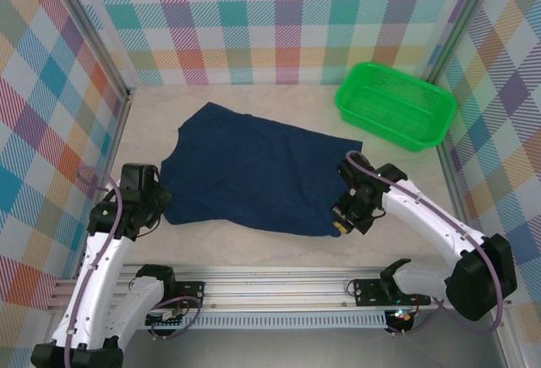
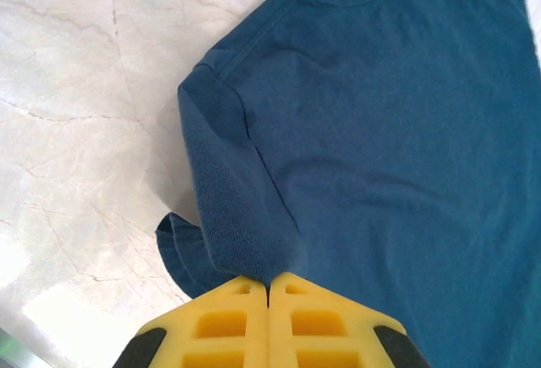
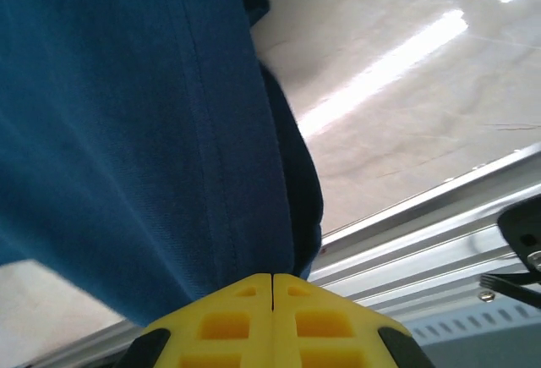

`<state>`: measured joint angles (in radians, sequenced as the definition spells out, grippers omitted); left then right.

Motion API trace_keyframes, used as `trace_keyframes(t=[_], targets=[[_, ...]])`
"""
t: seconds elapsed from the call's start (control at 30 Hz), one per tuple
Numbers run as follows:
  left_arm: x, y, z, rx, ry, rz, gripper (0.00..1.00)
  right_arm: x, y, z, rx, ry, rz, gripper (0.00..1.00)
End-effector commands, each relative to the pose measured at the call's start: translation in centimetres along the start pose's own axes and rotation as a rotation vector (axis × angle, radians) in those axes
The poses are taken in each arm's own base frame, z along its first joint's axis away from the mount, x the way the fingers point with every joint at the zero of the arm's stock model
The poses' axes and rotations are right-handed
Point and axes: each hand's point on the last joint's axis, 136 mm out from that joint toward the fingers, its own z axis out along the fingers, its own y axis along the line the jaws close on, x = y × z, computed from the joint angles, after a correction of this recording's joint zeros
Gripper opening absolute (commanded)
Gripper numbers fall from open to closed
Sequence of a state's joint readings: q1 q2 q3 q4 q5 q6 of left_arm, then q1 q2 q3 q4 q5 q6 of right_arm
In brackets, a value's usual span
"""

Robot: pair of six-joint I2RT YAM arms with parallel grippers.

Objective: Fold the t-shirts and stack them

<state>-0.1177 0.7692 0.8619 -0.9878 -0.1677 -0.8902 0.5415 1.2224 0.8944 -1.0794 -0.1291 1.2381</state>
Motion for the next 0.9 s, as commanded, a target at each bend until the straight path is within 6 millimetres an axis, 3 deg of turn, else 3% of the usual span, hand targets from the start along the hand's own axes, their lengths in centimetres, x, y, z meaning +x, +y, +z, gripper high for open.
trace_keyframes(t=[0.0,0.07,0.13,0.23,0.43,0.6,0.77,0.87], targets=[[0.5,0.7,1.3,-0.038,0.008,0.035,0.0,-2.9,-0.2,1.3,0.082,-0.106,-0.034,0.32],[0.8,0.3,1.6,-0.025,0.027,0.038,0.0,-5.2,0.1,0.4,0.135,-0.2,-0.073,0.51],[0.7,-0.1,1.7,-0.023,0.036,0.047,0.0,-6.8,1.9,-0.6,0.081,-0.279,-0.127,0.58],[0.5,-0.5,1.8,-0.02,0.031,0.057,0.0,-8.2,4.7,-0.4,-0.018,-0.311,-0.186,0.57],[0.6,-1.0,2.3,-0.019,0.048,0.06,0.0,-10.3,7.4,5.0,-0.062,-0.217,-0.215,0.44],[1.0,-0.8,2.9,-0.026,0.062,0.065,0.0,-12.7,9.5,7.8,-0.036,-0.165,-0.212,0.41],[2.1,-1.4,3.5,0.005,0.116,0.058,0.0,-15.8,10.4,9.5,0.052,-0.115,-0.175,0.4],[2.4,-2.3,3.6,0.04,0.142,0.052,0.0,-18.7,12.3,9.4,0.027,-0.136,-0.187,0.4]])
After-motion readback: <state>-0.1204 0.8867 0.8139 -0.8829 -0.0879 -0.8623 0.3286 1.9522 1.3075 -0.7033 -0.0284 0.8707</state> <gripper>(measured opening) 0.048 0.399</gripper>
